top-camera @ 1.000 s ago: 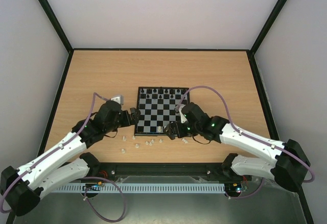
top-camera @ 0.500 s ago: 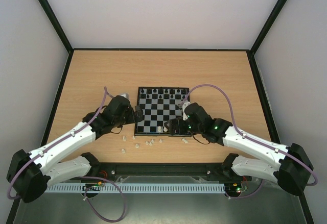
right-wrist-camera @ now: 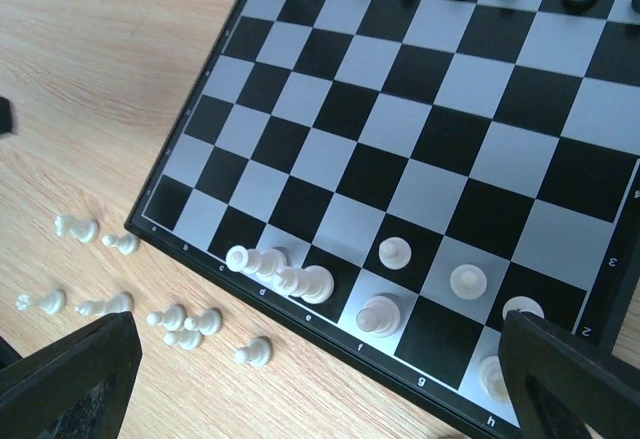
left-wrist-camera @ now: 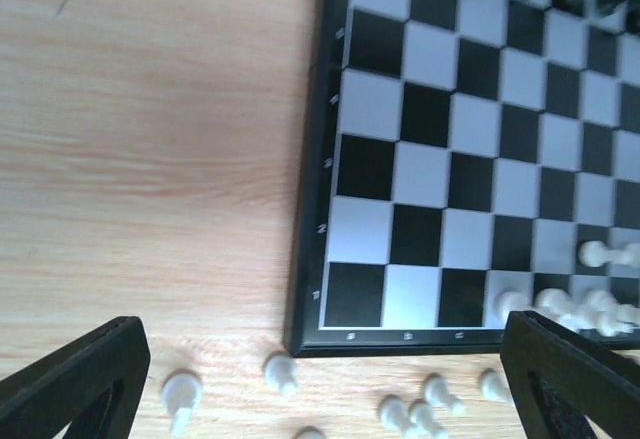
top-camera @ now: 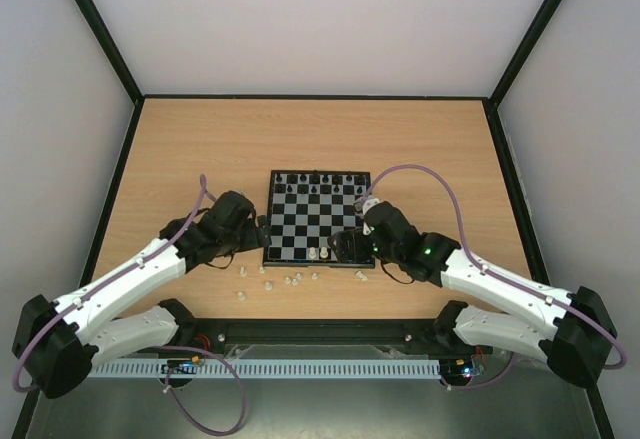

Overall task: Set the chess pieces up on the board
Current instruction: Pick up the chess piece at the center of the board.

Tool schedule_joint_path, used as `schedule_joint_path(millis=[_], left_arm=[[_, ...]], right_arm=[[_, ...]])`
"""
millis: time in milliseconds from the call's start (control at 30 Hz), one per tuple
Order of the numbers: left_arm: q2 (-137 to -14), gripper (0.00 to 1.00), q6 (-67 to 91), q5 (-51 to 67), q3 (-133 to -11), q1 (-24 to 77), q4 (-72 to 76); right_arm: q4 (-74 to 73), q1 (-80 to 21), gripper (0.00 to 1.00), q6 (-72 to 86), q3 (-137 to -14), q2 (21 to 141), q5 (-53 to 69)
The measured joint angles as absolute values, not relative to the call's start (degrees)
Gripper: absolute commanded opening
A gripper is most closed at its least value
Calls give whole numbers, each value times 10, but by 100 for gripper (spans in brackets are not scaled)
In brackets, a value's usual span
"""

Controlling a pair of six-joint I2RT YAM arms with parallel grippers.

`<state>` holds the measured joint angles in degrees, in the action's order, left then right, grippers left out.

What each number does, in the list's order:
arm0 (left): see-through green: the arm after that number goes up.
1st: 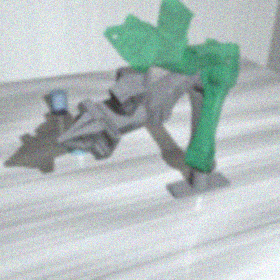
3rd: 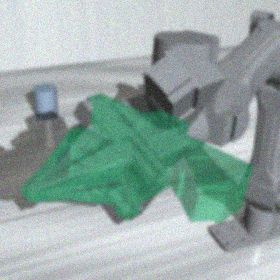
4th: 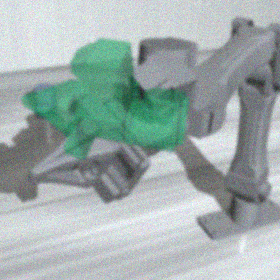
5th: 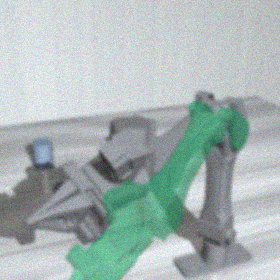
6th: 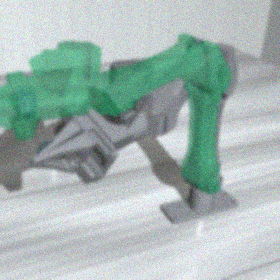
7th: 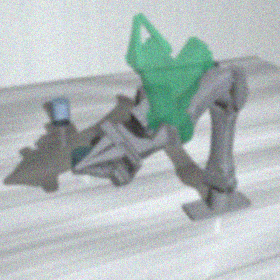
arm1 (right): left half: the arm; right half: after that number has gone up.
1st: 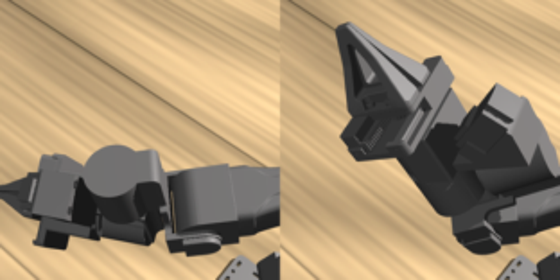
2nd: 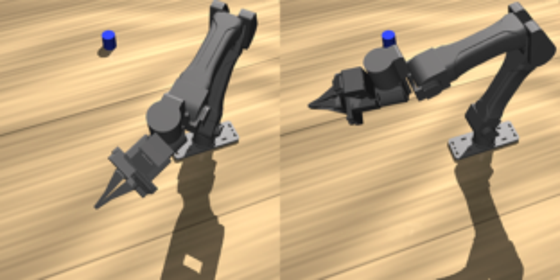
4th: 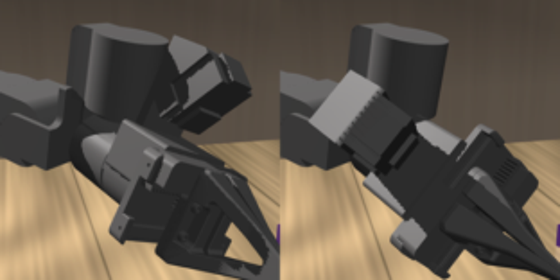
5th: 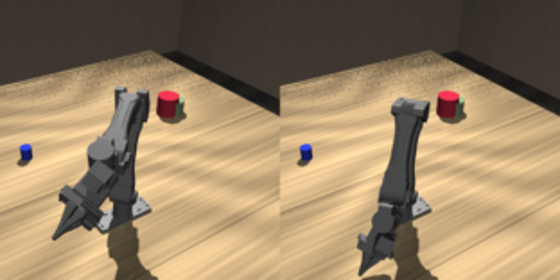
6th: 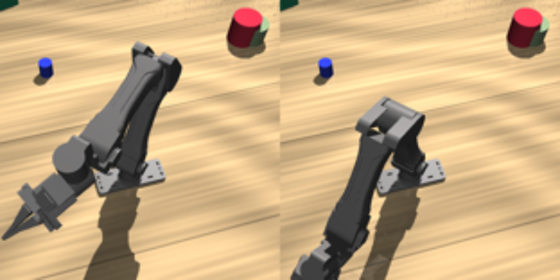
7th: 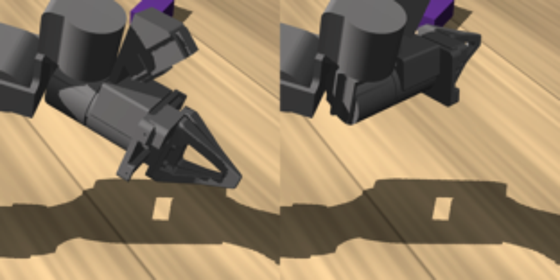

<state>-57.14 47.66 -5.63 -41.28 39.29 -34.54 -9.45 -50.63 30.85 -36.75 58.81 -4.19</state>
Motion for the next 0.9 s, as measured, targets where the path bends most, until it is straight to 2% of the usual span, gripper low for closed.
schedule_joint_path(millis=[333, 567, 633, 700, 800, 833, 900], left_arm=[[-632, 99, 498, -58, -371, 389, -352], [-622, 99, 518, -55, -364, 389, -374], [-613, 90, 524, -54, -359, 389, -382], [-607, 75, 531, -53, -350, 389, -387], [-602, 57, 540, -48, -333, 389, -391], [-601, 52, 540, -46, -327, 389, -393], [-601, 49, 547, -45, -317, 390, -394]], right_arm=[[-109, -506, 99, 308, -369, 575, -46], [-113, -506, 98, 308, -369, 569, -45], [-113, -506, 99, 308, -368, 569, -42], [-113, -506, 98, 308, -368, 569, -40], [-113, -506, 99, 308, -368, 569, -33], [-113, -506, 99, 308, -368, 569, -31], [-112, -506, 99, 308, -368, 569, -27]])
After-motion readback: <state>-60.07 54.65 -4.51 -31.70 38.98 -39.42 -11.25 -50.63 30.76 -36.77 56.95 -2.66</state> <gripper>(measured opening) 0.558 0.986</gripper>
